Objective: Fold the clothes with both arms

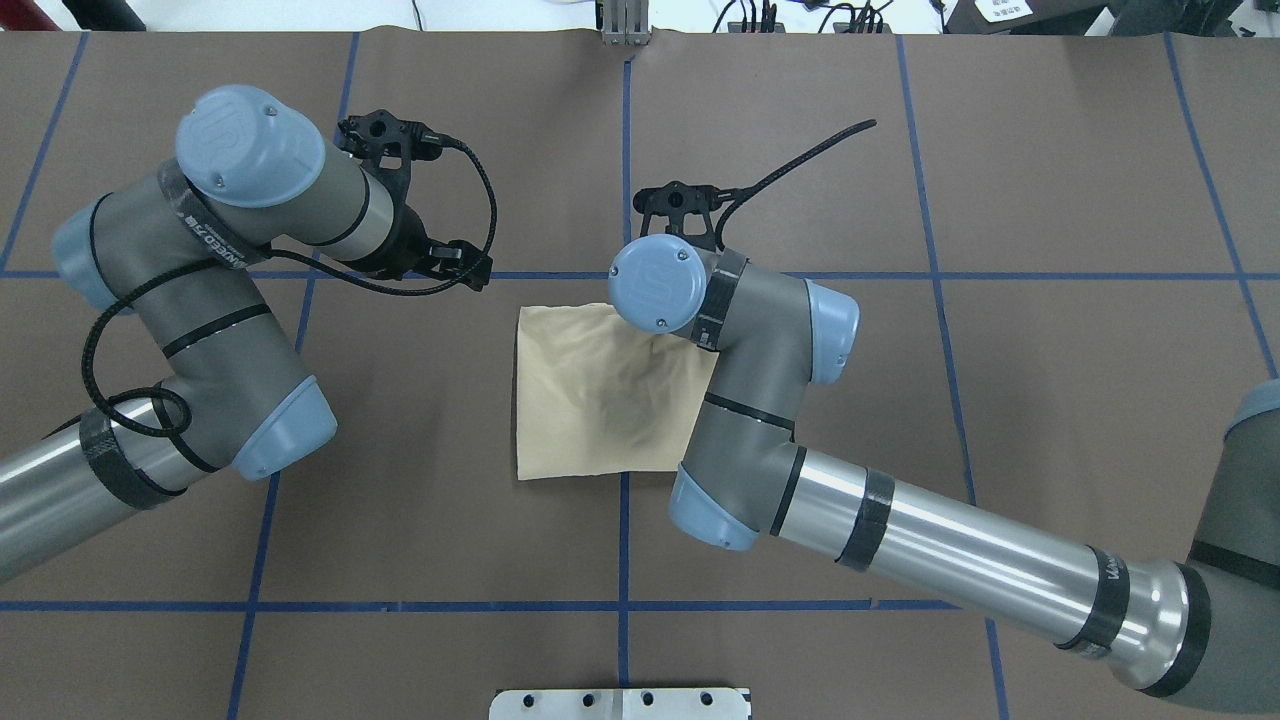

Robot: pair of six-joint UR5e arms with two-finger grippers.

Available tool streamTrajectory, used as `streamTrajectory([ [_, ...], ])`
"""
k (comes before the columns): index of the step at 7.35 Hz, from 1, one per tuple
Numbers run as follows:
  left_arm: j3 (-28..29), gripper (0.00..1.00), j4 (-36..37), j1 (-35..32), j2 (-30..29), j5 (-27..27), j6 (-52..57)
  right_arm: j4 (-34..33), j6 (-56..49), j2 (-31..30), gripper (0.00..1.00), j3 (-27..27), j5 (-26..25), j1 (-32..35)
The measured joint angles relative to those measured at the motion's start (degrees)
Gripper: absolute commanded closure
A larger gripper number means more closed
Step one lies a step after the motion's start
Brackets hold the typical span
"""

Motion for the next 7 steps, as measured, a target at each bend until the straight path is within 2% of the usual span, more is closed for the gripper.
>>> streamTrajectory([
  [1, 0.03, 0.0, 0.04, 0.0, 0.0, 0.0, 0.0, 1.16, -3.14, -0.01, 0.0, -0.38, 2.06, 1.95],
  [4, -0.07, 0.0, 0.09, -0.03, -0.03, 0.0, 0.0, 1.75, -7.83, -0.34, 0.0, 0.18, 15.69, 8.09],
  [5, -0.57, 0.0, 0.22, -0.2, 0.16, -0.08, 0.07, 1.56, -8.36, -1.58, 0.0, 1.57, 19.43, 9.75],
  [7, -4.72, 0.0, 1.79, -0.89, 3.38, -1.05, 1.26, 1.09, -10.55, -7.68, 0.0, 7.67, 26.54, 13.65],
])
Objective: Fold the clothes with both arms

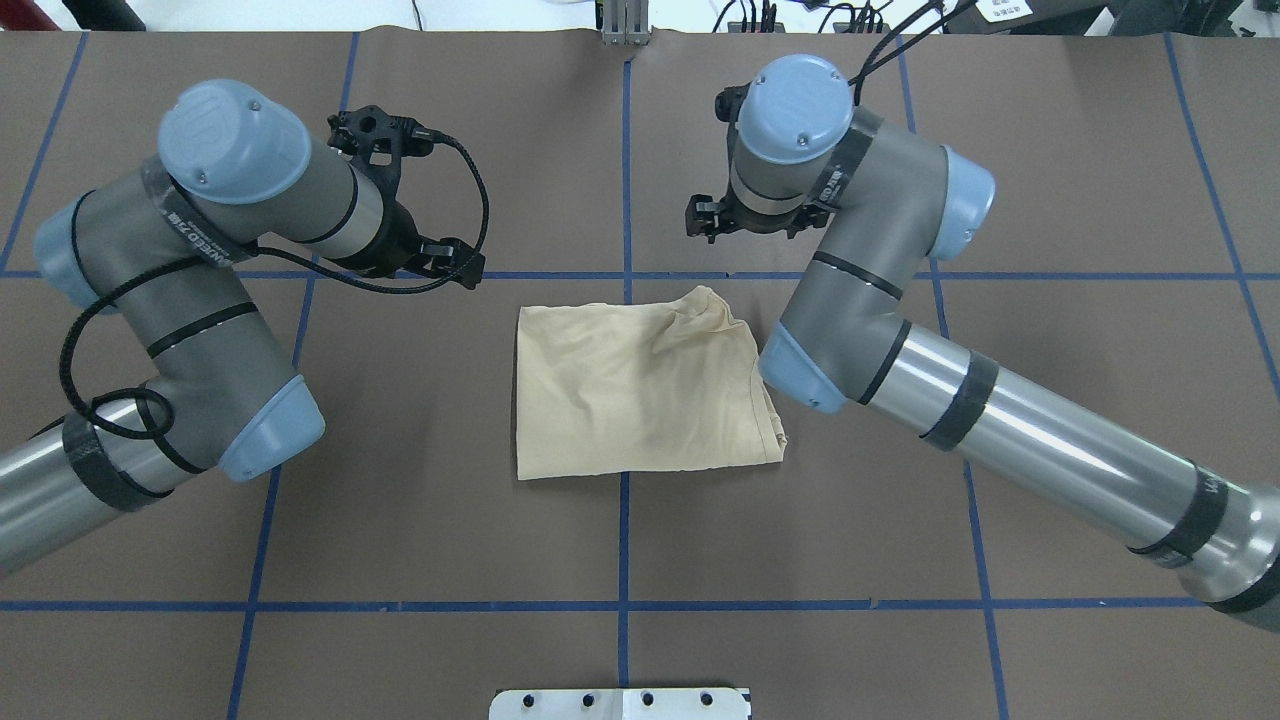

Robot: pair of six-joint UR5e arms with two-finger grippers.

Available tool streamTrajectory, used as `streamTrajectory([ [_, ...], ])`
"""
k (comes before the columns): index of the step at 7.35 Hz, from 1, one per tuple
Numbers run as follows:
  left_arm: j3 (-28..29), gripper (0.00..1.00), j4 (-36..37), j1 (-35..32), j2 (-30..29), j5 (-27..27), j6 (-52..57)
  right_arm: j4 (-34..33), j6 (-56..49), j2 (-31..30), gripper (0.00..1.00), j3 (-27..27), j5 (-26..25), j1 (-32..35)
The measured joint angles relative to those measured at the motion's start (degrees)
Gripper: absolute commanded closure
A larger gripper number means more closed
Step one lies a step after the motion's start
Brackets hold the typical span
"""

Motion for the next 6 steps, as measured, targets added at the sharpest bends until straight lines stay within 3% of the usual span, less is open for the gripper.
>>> streamTrajectory([
  [3, -8.99, 0.0, 9.81, -2.55, 4.7, -0.42, 8.15, -8.04, -11.46, -9.66, 0.0, 12.19, 6.96, 6.95],
  [6, -13.95, 0.0, 13.6, -11.45, 13.69, -0.81, 26.23, -13.39, -28.11, -23.94, 0.0, 24.2, 11.33, 14.73],
])
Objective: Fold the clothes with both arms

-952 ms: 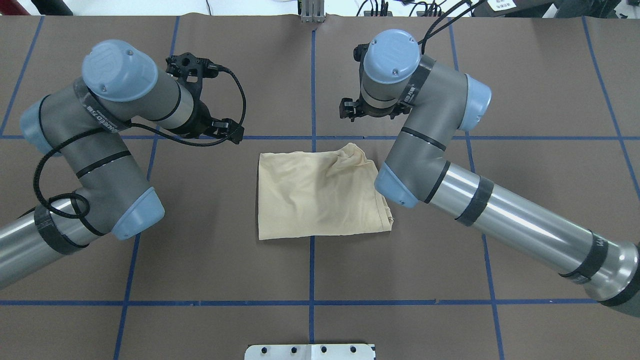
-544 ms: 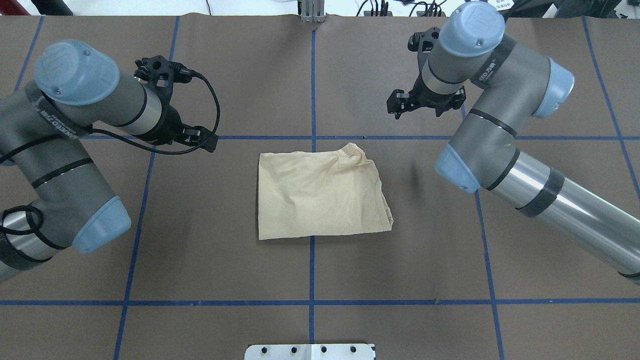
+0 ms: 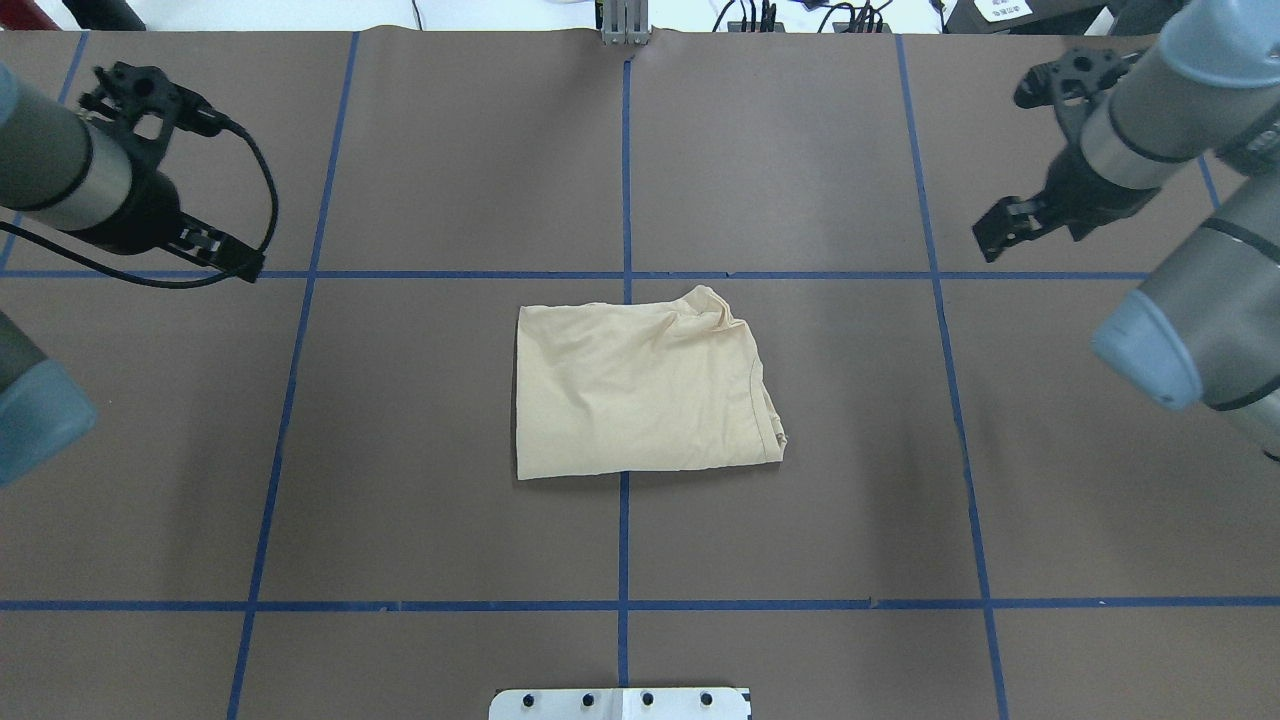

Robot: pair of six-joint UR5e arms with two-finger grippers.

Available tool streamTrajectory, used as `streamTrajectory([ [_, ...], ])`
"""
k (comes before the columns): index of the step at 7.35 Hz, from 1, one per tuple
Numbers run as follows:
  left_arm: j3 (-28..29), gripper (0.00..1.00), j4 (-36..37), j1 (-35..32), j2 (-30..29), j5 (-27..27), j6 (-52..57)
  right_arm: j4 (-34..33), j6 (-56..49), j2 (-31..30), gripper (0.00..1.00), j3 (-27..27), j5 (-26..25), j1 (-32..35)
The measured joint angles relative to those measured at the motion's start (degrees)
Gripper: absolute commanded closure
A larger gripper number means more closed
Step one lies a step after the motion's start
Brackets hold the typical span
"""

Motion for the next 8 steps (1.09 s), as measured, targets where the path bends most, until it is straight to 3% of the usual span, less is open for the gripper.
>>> streamTrajectory([
  [4, 1.12, 0.0, -0.32, -18.28, 12.26, -6.52, 22.76, -0.2, -29.48, -19.76, 0.0, 1.77, 7.38, 18.54],
  [6, 4.09, 0.0, -0.69, -25.8, 14.61, -9.57, 25.62, -0.2, -36.9, -26.87, 0.0, 1.55, 8.04, 26.88],
  [8, 6.36, 0.0, -0.57, -29.92, 17.5, -10.66, 28.52, -0.2, -37.95, -31.23, 0.0, 1.69, 8.32, 31.21],
])
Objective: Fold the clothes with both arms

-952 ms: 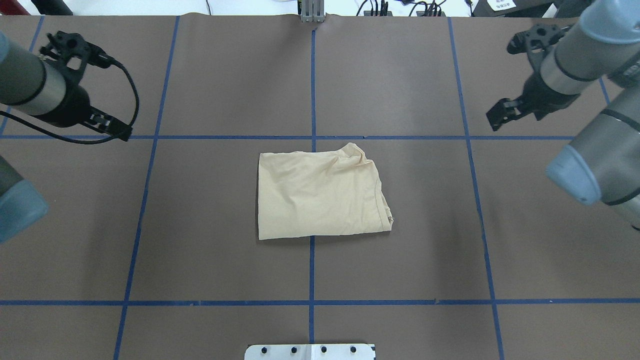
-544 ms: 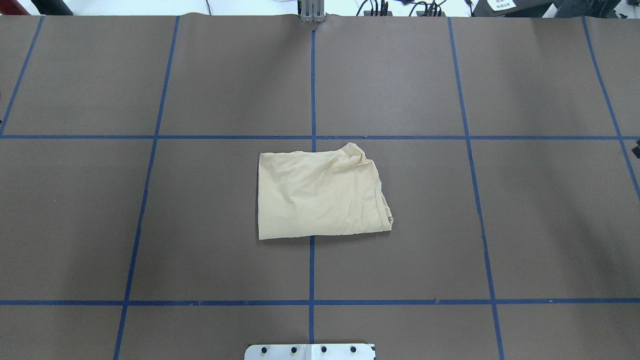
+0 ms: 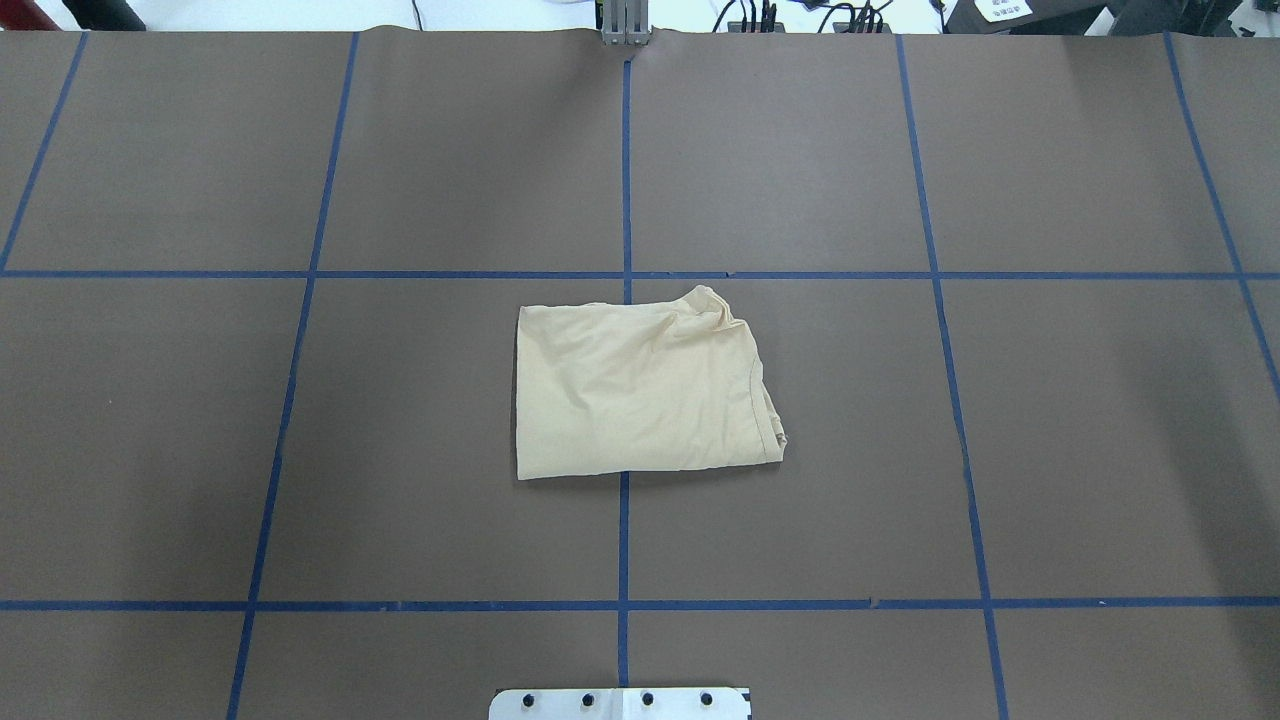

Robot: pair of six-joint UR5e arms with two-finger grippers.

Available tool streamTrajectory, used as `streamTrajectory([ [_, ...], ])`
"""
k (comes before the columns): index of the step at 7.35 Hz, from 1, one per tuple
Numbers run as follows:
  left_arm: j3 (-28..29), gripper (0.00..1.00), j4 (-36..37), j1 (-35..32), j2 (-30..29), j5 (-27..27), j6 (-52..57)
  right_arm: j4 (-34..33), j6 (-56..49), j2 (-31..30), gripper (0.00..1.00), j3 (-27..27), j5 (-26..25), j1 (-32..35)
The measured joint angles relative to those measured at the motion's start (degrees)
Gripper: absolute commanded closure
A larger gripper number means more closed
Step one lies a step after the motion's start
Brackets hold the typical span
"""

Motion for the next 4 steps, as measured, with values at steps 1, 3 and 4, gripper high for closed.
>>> streamTrajectory([
  [1, 0.58, 0.0, 0.1, -1.56, 2.02, -1.26, 1.14, 0.04, 1.13, -0.37, 0.0, 0.24, 0.22, 0.49],
  [3, 1.45, 0.0, -0.15, -5.91, 6.16, -8.88, 3.35, 0.21, 3.11, 0.36, 0.0, 0.47, 0.84, 0.6],
  [4, 1.6, 0.0, -0.38, -6.88, 8.31, -11.54, 3.72, 0.23, 3.36, 0.56, 0.0, 0.46, 0.91, 0.62],
])
